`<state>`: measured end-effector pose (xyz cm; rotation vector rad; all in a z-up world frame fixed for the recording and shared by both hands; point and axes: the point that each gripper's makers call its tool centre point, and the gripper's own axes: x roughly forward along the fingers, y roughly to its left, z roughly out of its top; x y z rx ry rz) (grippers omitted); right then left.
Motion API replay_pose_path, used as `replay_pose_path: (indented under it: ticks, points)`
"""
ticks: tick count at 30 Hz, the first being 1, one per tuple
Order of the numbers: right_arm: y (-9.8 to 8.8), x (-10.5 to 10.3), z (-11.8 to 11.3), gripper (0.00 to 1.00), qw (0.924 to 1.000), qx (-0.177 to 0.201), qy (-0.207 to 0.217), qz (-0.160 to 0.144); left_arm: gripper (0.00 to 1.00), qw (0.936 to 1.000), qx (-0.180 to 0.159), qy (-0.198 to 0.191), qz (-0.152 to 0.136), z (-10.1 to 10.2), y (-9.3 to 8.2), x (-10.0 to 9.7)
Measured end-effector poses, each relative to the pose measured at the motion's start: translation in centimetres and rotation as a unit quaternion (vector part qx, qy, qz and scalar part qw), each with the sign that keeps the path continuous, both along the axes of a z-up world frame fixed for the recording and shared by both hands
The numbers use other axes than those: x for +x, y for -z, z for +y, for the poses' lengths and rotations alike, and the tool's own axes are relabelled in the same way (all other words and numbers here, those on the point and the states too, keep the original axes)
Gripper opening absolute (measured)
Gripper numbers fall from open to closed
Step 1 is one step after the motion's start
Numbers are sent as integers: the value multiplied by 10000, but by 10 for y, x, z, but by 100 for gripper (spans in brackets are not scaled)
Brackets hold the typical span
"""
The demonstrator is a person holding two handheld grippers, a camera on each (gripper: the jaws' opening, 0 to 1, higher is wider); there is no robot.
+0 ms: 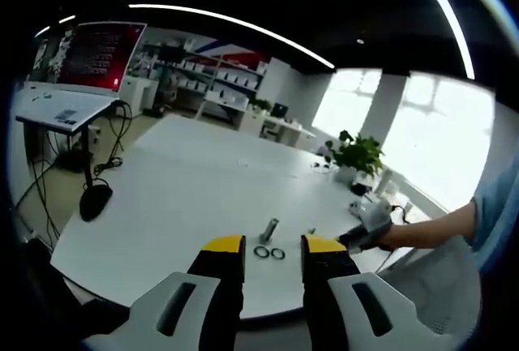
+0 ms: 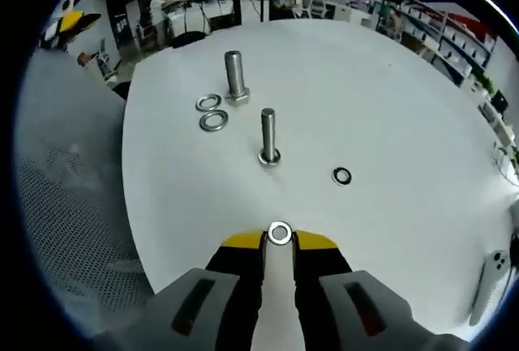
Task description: Place the washer onto the threaded stud by aligning its center hole with the stud, sliding it down to the base, and recovering from edge contact or off-axis alignment until the washer reaches the visible bottom stop.
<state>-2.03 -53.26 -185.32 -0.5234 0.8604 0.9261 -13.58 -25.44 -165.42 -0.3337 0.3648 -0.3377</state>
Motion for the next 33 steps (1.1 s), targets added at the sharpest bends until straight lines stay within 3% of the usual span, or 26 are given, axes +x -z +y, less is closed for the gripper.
replay_pose_path:
  ticks: [4,10,22,33]
  points:
    - [0,-9,4,15,10000,57,-64,-48,25,10000,2,-2,1,0,0,0]
    - [-1,-6,5,16,9997,152,-179,-47,25,10000,21,27,14,0,1,0]
    - [-3,-7,12,14,9985,-161,-522,-54,25,10000,29,17,21,0,1,0]
    - [-32,-2,27,14,9990,150,-418,-1,25,10000,18,9,11,0,0,0]
